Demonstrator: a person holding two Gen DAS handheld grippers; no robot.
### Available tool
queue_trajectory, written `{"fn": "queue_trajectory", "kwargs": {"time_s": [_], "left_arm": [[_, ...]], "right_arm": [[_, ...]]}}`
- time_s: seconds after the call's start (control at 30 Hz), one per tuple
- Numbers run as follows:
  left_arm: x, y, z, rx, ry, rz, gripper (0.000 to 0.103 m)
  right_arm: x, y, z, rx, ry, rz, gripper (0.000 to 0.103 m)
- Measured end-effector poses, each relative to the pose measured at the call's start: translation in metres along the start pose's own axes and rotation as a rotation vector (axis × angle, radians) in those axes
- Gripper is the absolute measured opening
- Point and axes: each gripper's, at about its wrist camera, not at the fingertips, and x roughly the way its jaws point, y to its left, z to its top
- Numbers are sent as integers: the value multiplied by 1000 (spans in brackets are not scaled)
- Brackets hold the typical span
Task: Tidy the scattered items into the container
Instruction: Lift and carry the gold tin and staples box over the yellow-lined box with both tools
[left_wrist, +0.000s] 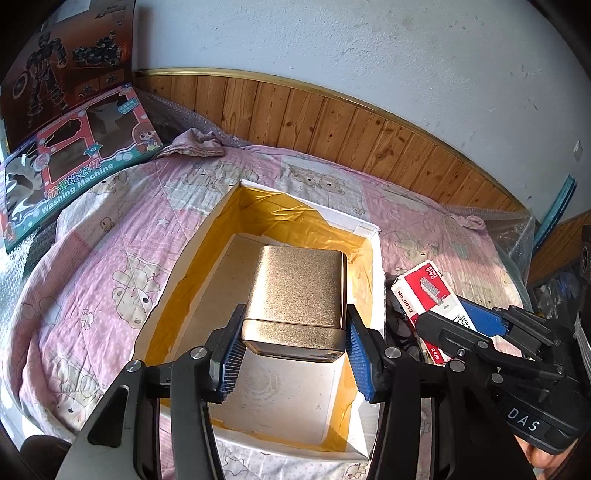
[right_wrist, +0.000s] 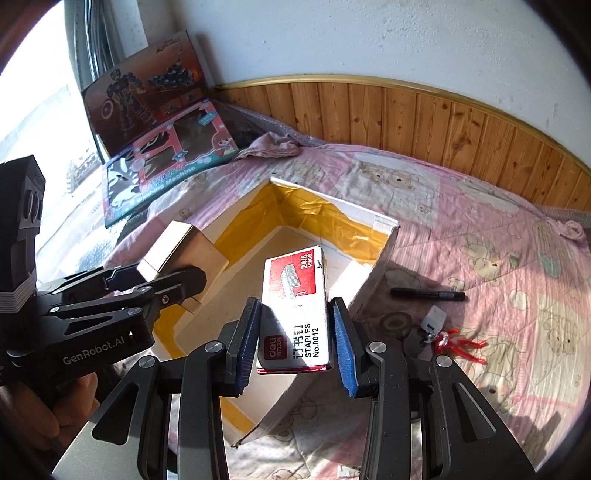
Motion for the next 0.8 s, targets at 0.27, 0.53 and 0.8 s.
{"fn": "queue_trajectory", "kwargs": {"time_s": [0.27, 0.53, 0.8], "left_arm": [[23, 4, 20, 27, 20, 32, 51], [54, 10, 34, 23, 66, 56, 51], [85, 15, 44, 22, 125, 82, 51]], "right_arm": [[24, -5, 23, -27, 18, 6, 40], [53, -6, 39, -77, 48, -6, 40], [94, -14, 42, -104, 125, -2, 40]]}}
